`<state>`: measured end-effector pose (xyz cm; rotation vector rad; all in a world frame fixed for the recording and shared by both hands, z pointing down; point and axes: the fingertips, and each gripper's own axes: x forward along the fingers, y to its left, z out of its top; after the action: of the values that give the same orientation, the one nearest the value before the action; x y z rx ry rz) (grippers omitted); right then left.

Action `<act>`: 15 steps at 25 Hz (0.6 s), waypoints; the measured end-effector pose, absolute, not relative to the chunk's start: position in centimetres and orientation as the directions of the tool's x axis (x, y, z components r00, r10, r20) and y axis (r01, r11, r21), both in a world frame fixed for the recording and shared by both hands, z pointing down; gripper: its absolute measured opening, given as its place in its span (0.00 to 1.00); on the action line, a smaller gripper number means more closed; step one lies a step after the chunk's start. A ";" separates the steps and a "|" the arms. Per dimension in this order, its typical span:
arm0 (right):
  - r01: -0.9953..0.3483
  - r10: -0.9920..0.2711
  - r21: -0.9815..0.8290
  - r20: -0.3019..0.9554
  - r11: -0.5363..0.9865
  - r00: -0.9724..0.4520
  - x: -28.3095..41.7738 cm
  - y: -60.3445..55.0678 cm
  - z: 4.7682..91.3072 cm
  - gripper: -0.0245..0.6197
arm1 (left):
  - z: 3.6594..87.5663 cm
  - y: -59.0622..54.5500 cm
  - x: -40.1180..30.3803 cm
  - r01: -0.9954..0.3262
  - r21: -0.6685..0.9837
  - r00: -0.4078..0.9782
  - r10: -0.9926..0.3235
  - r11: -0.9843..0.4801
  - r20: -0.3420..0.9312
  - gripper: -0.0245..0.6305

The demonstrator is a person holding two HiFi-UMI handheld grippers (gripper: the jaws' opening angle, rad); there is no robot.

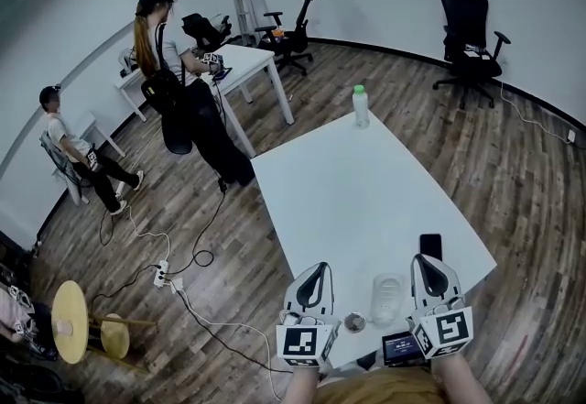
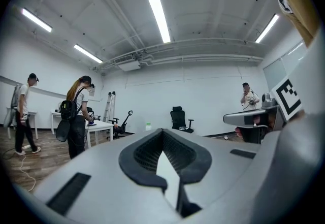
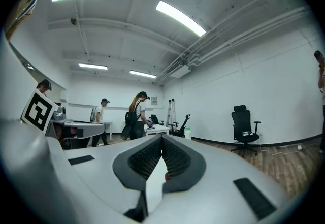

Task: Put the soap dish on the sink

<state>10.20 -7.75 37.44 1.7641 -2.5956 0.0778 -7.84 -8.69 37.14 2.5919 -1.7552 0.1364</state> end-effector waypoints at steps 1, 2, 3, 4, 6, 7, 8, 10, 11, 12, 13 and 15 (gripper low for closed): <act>-0.929 -0.929 -0.040 0.027 0.367 -0.368 10.1 -7.8 37.3 0.05 | 36.8 -8.7 -8.0 -0.930 -0.043 0.362 -0.929 -0.366 0.070 0.05; -0.930 -0.930 -0.039 0.027 0.367 -0.368 10.1 -7.8 37.3 0.05 | 36.7 -8.6 -8.1 -0.930 -0.038 0.362 -0.930 -0.365 0.063 0.05; -0.930 -0.930 -0.036 0.028 0.366 -0.367 10.1 -7.8 37.2 0.05 | 36.8 -8.6 -8.1 -0.929 -0.028 0.366 -0.929 -0.368 0.058 0.05; -0.930 -0.930 -0.031 0.028 0.366 -0.367 10.1 -7.8 37.2 0.05 | 37.0 -8.5 -8.1 -0.928 -0.015 0.370 -0.927 -0.372 0.054 0.05; -0.930 -0.930 -0.024 0.029 0.367 -0.368 10.1 -7.8 37.2 0.05 | 37.3 -8.4 -7.9 -0.927 0.001 0.375 -0.925 -0.376 0.057 0.05; -0.930 -0.929 -0.022 0.032 0.367 -0.368 10.2 -7.7 37.2 0.05 | 37.4 -8.4 -7.8 -0.926 0.002 0.377 -0.924 -0.377 0.059 0.05; -0.930 -0.929 -0.021 0.036 0.368 -0.368 10.2 -7.7 37.3 0.05 | 37.5 -8.3 -7.7 -0.926 0.002 0.378 -0.924 -0.378 0.061 0.05; -0.930 -0.929 -0.021 0.045 0.366 -0.366 10.3 -7.6 37.5 0.05 | 37.7 -8.2 -7.6 -0.926 0.005 0.378 -0.924 -0.378 0.064 0.05; -0.932 -0.930 -0.021 0.051 0.363 -0.364 10.3 -7.5 37.7 0.05 | 37.8 -8.2 -7.7 -0.926 0.009 0.377 -0.924 -0.378 0.066 0.05; -0.933 -0.931 -0.021 0.056 0.359 -0.360 10.3 -7.5 37.8 0.05 | 37.9 -8.2 -7.8 -0.926 0.014 0.379 -0.923 -0.378 0.067 0.05; -0.934 -0.932 -0.020 0.062 0.356 -0.357 10.2 -7.6 37.9 0.05 | 38.0 -8.3 -7.9 -0.924 0.016 0.381 -0.922 -0.381 0.068 0.05; -0.934 -0.932 -0.020 0.068 0.356 -0.356 10.2 -7.6 38.1 0.05 | 38.1 -8.3 -7.8 -0.922 0.017 0.386 -0.919 -0.386 0.073 0.05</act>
<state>10.18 -7.63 38.11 1.7560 -2.5494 0.0855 -7.77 -8.28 38.15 2.5700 -1.7088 0.0796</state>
